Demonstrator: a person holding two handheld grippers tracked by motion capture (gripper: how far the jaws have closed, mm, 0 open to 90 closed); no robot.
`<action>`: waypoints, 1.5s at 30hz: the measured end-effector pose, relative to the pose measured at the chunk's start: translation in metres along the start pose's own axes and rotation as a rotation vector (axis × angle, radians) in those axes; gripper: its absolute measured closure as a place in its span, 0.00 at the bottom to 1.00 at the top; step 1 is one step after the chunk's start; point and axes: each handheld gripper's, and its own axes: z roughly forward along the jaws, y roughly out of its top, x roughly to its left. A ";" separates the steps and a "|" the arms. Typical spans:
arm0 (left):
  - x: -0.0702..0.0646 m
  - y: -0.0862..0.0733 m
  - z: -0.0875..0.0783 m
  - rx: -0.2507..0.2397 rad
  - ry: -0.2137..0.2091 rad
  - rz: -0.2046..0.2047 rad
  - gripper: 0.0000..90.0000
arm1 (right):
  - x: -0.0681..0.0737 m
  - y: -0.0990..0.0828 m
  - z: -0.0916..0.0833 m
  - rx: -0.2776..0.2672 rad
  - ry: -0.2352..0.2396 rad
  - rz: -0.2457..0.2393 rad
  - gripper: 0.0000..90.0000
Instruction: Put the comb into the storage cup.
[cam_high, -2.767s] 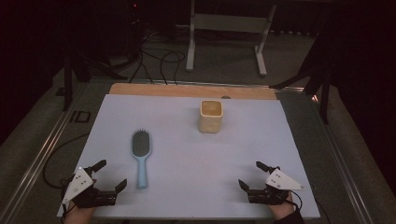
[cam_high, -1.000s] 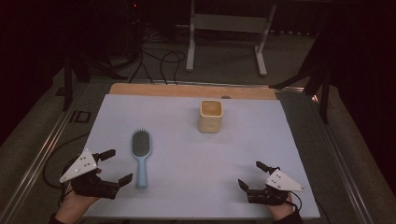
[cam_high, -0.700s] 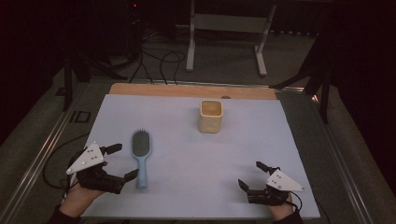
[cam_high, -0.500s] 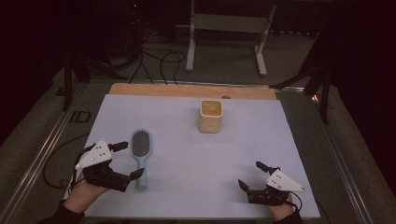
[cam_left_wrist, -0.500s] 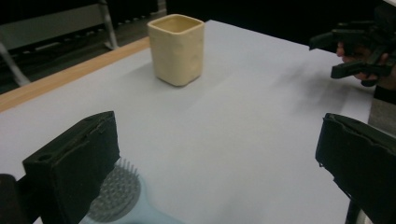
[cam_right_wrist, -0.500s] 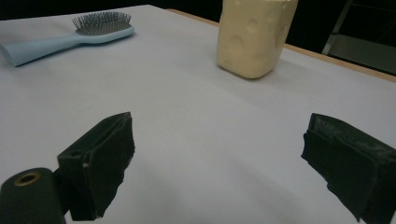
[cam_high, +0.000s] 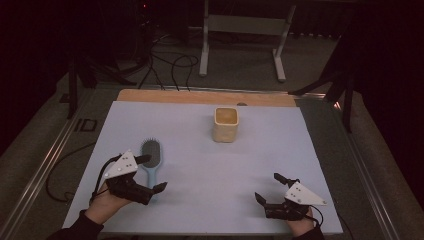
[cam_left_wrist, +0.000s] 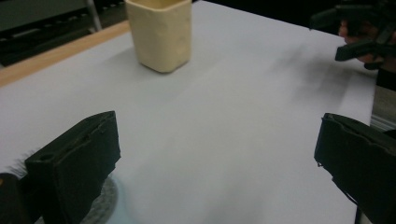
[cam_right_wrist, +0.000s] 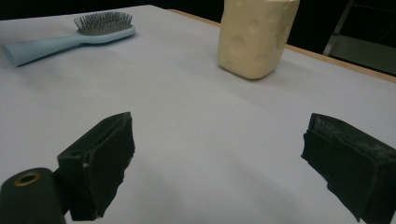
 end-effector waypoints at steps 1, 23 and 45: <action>0.000 -0.001 0.002 0.006 -0.005 -0.001 0.01 | 0.000 0.000 0.000 -0.001 -0.001 0.000 0.10; -0.006 -0.038 0.043 0.208 -0.009 -0.050 0.51 | 0.000 0.001 -0.001 -0.007 0.001 -0.001 0.10; -0.003 -0.049 0.049 0.395 0.015 -0.089 1.00 | 0.000 0.001 0.000 -0.005 0.003 -0.003 0.10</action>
